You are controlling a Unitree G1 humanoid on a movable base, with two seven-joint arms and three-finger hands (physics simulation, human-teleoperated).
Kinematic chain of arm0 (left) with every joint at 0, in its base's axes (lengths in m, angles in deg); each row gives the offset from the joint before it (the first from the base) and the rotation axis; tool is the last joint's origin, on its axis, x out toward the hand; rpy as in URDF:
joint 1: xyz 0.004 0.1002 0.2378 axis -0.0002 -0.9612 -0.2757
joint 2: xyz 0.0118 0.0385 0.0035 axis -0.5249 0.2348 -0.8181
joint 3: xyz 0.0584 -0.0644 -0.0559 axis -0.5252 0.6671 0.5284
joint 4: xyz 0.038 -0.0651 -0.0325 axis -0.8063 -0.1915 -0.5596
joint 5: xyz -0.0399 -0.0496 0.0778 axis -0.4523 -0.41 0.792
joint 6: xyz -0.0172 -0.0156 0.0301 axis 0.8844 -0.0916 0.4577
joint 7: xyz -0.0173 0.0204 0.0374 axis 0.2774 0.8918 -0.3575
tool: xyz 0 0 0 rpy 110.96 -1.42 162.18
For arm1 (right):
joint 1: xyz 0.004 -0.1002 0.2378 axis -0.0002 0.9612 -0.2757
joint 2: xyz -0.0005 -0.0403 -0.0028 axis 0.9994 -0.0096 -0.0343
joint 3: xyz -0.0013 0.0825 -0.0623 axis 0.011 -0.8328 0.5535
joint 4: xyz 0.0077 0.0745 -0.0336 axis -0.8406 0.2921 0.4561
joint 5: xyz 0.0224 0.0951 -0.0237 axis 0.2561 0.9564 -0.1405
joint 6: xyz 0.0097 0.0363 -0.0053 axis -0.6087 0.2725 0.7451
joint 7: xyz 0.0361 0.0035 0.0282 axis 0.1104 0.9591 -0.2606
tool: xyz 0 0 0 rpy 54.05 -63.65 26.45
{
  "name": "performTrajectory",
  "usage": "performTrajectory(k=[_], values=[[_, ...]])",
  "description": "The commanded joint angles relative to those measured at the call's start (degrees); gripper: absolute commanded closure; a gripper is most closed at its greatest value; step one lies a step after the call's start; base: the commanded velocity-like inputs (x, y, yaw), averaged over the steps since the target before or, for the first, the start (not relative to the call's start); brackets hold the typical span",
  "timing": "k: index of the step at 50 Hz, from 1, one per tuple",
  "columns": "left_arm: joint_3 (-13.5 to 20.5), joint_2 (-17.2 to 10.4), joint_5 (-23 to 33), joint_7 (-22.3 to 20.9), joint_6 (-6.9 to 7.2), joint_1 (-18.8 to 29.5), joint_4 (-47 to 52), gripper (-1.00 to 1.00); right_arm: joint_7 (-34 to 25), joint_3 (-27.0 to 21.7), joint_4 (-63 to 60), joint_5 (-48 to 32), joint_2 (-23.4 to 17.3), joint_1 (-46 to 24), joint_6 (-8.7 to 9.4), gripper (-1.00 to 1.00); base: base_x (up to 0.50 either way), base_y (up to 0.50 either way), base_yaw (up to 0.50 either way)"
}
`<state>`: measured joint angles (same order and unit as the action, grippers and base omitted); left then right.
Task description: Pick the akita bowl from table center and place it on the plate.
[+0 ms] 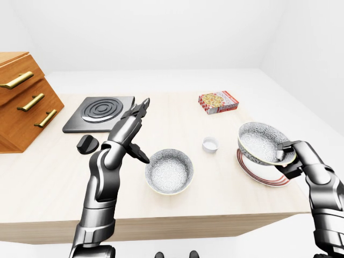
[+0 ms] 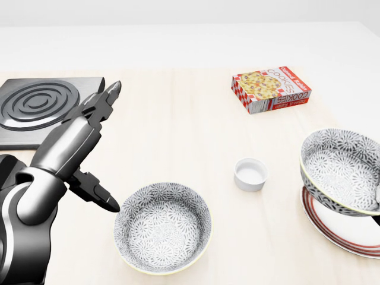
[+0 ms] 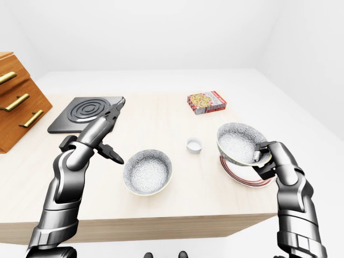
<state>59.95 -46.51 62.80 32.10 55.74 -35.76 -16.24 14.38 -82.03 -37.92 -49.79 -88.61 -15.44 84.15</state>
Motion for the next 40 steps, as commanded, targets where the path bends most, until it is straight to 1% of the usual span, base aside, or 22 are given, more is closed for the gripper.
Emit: performTrajectory(k=[1, 3, 5, 6, 9, 10, 16, 19, 20, 27, 28, 33, 40], values=[[0.05, 0.01, 0.05, -0.10, 0.00, -0.07, 0.06, -1.00, 4.48, 0.00, 6.27, 0.25, -1.64, -0.92, -1.16, 1.00, 0.00, 0.00, 0.00], [0.02, -0.01, 0.06, -0.09, 0.00, -0.12, 0.01, -1.00, 5.06, 0.21, 7.39, 0.33, -2.02, -1.30, -1.58, 1.00, 0.00, 0.00, 0.00], [0.03, 0.00, 0.05, -0.04, 0.00, -0.13, -0.04, -1.00, 6.09, 0.57, 9.17, 0.22, -2.64, -1.86, -2.38, 1.00, 0.00, 0.00, 0.00], [0.02, 0.01, 0.06, -0.04, 0.00, -0.24, 0.02, -1.00, 6.96, 0.85, 10.75, 0.02, -3.09, -2.31, -3.22, 1.00, 0.00, 0.00, 0.00], [0.01, 0.01, 0.10, -0.05, 0.00, -0.33, 0.07, -1.00, 7.65, 1.19, 12.33, 0.20, -3.56, -2.77, -3.78, 1.00, 0.00, 0.00, 0.00], [0.06, -0.04, 0.08, -0.02, 0.00, -0.20, -0.10, -1.00, 8.22, 1.33, 13.58, 0.26, -3.93, -3.14, -4.25, 1.00, 0.00, 0.00, 0.00], [0.05, -0.11, 0.09, 0.08, 0.00, -0.08, -0.54, -1.00, 10.43, 2.67, 17.76, 0.32, -5.00, -4.69, -5.56, 1.00, 0.00, 0.00, 0.00], [0.07, -0.11, 0.06, 0.10, 0.00, -0.02, -0.64, -1.00, 11.26, 3.42, 19.34, 0.17, -5.02, -5.65, -5.71, 1.00, 0.00, 0.00, 0.00], [0.09, -0.08, 0.02, 0.09, 0.00, 0.12, -0.63, -1.00, 12.14, 3.96, 21.41, 0.04, -5.15, -6.38, -6.49, 1.00, 0.00, 0.00, 0.00], [0.01, -0.06, -0.04, 0.15, 0.00, 0.23, -0.85, -1.00, 15.13, 6.32, 28.62, 0.50, -5.80, -9.13, -9.11, 1.00, 0.00, 0.00, 0.00], [0.01, -0.10, -0.02, 0.15, 0.00, 0.20, -0.89, -1.00, 15.37, 6.52, 29.85, 0.71, -6.08, -9.49, -9.81, 1.00, 0.00, 0.00, 0.00], [0.08, -0.16, -0.03, 0.11, 0.00, 0.17, -0.84, -1.00, 16.95, 8.07, 34.39, 0.94, -6.64, -11.44, -9.98, 1.00, 0.00, 0.00, 0.00], [0.12, -0.19, -0.03, 0.13, 0.00, -0.02, -0.76, -1.00, 17.98, 8.92, 35.97, 1.38, -7.10, -11.33, -9.98, 1.00, 0.00, 0.00, 0.00]])
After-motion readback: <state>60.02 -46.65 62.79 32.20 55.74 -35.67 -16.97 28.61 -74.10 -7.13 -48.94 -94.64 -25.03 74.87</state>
